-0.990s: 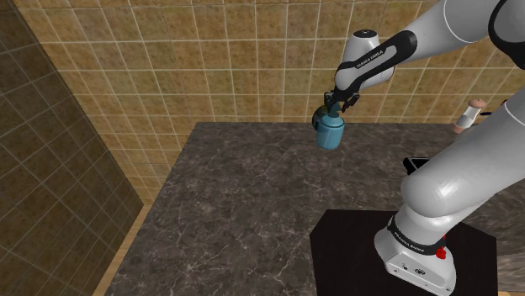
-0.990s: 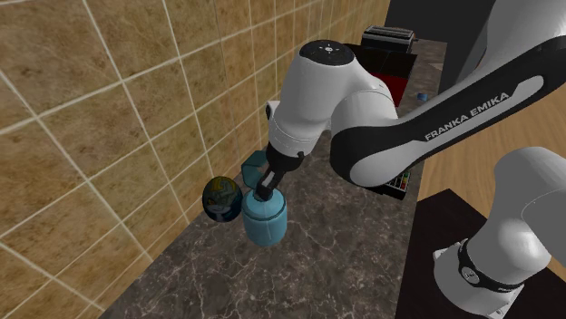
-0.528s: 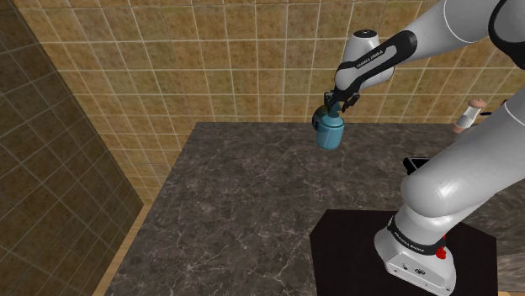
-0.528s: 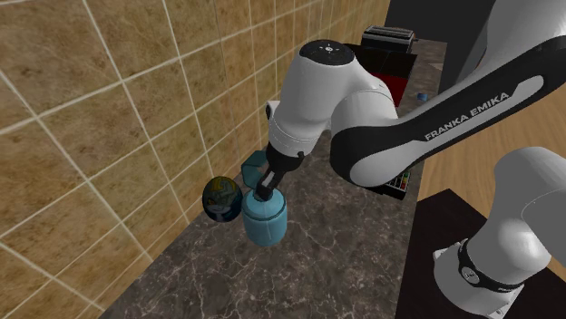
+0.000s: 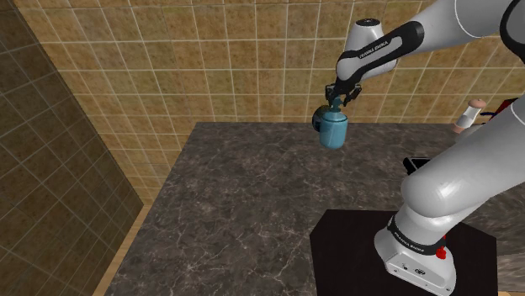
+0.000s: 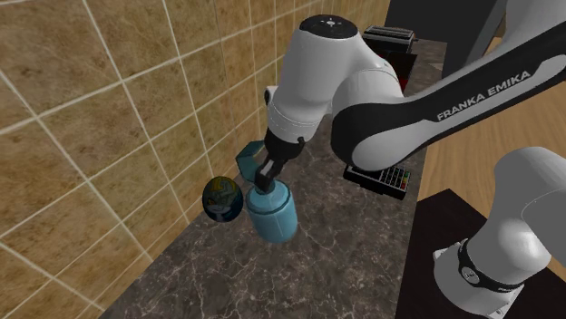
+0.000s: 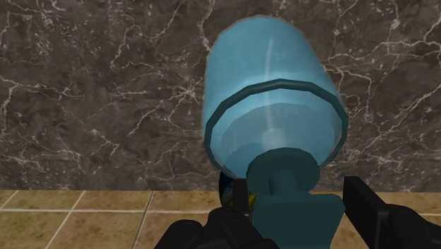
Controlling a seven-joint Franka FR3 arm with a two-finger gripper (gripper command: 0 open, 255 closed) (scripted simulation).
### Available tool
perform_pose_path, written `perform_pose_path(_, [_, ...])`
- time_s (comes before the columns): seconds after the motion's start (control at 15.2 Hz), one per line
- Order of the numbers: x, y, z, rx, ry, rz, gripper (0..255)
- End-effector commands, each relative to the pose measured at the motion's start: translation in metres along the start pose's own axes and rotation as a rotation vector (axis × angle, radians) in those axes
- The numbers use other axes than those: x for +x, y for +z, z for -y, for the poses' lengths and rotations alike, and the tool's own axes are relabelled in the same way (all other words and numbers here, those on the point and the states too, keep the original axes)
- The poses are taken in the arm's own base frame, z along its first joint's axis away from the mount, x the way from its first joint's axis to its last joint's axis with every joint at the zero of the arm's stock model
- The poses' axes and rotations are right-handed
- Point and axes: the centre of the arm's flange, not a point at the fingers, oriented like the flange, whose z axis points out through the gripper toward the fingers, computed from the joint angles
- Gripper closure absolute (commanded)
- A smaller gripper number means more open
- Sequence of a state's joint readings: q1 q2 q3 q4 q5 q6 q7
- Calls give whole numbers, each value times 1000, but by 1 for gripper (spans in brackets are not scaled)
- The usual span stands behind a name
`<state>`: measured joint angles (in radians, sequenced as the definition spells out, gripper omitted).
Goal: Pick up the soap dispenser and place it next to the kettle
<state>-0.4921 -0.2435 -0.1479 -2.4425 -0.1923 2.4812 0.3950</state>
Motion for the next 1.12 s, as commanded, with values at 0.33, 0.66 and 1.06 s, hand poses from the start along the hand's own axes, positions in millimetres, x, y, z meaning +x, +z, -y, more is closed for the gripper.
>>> perform_pose_path(0.33, [10, -37, 0, 0, 0, -1, 255])
perform_pose_path(0.66, [17, -62, 0, 0, 0, -1, 255])
perform_pose_path(1.06, [27, -92, 0, 0, 0, -1, 255])
